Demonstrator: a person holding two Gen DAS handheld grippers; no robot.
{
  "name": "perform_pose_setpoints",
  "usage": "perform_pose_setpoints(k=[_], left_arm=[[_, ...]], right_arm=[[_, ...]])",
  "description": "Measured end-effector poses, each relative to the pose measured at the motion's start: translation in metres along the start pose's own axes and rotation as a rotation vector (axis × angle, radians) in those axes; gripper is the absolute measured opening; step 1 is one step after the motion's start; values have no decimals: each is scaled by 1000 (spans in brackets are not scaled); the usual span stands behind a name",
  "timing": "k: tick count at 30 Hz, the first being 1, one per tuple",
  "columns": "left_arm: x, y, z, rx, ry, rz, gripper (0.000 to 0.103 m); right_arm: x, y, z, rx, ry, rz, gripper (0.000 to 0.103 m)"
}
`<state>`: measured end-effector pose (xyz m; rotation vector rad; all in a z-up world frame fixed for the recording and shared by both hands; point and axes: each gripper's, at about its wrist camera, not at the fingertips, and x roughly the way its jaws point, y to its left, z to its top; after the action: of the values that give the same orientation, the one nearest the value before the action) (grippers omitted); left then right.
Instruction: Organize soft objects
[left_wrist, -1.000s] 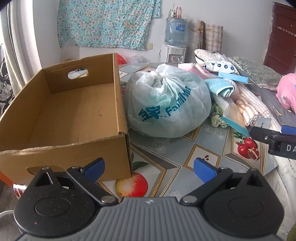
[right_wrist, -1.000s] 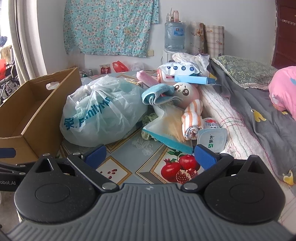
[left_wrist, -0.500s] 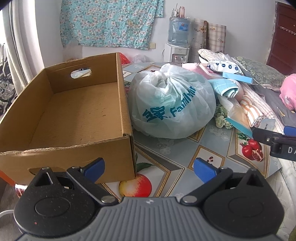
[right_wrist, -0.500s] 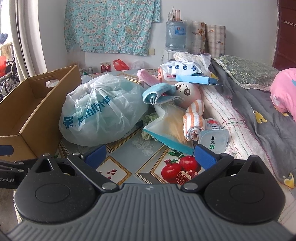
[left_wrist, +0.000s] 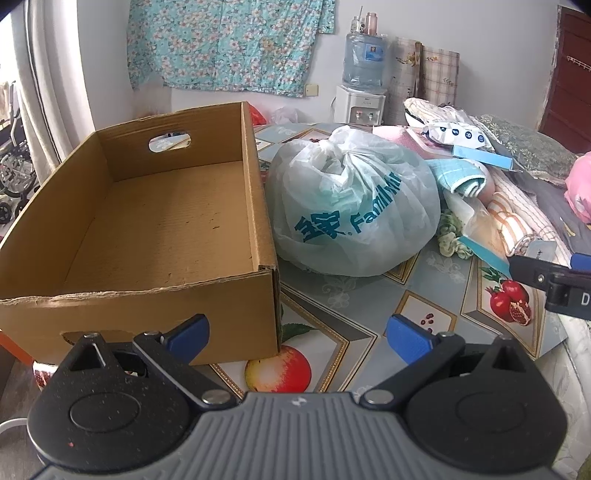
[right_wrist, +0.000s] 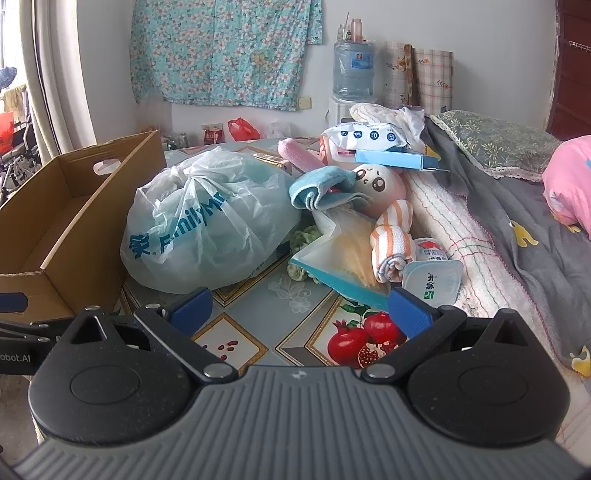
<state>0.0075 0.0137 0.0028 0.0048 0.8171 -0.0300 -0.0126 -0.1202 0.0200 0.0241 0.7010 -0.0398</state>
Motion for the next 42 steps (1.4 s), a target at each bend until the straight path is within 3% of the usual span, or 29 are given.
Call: perform_pose_setpoints(k=[34, 42], left_arm=[[9, -8, -2, 9, 26, 33, 103], [0, -20, -1, 62, -28, 33, 103]], right_arm=[[8, -13, -4, 36, 8, 23, 102], [10, -27, -11, 69, -12, 37, 102]])
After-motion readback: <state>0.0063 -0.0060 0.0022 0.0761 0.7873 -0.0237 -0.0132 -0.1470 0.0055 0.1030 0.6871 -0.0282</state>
